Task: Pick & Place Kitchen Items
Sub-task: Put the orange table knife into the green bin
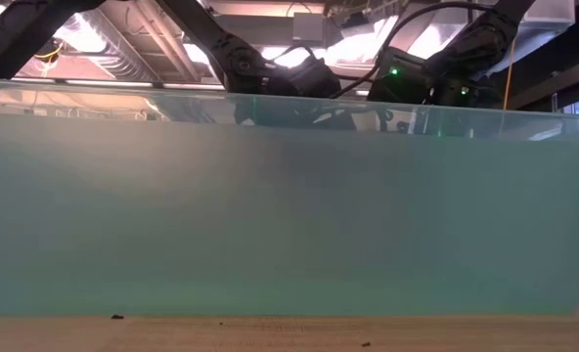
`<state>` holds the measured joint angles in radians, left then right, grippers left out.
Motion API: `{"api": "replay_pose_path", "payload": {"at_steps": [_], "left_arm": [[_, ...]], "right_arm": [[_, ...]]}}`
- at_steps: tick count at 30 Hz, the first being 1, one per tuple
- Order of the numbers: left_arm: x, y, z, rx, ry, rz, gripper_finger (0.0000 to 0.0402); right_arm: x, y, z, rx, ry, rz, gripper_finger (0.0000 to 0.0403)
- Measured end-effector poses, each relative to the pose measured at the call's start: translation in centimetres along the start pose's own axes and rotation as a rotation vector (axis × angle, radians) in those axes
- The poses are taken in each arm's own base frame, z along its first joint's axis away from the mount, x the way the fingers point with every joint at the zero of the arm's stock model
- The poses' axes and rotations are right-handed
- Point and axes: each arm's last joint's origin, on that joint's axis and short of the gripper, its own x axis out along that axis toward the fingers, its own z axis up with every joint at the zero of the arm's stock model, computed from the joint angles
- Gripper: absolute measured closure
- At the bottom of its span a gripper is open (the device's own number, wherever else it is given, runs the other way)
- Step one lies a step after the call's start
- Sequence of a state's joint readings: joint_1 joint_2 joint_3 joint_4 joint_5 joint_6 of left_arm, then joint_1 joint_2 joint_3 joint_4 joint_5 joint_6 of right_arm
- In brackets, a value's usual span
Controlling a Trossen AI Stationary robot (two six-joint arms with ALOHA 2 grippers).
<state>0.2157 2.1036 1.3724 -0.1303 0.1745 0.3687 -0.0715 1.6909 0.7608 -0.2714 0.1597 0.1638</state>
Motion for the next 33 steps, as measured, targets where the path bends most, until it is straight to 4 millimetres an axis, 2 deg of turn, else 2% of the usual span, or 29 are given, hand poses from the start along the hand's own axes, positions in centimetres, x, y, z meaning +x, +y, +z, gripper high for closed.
{"api": "replay_pose_path", "payload": {"at_steps": [7,17,33], "left_arm": [[0.0,0.0,0.0,0.012,0.007,0.018,0.0375],[0.0,-0.1,0.0,0.037,0.017,0.024,0.0333],[0.3,-2.0,1.0,0.212,0.064,0.173,0.0334]], "right_arm": [[0.0,0.0,0.0,0.011,0.001,0.005,0.0335],[0.0,0.1,0.0,0.043,0.006,0.038,0.0335],[-0.5,0.2,0.0,0.064,0.004,0.105,0.0335]]}}
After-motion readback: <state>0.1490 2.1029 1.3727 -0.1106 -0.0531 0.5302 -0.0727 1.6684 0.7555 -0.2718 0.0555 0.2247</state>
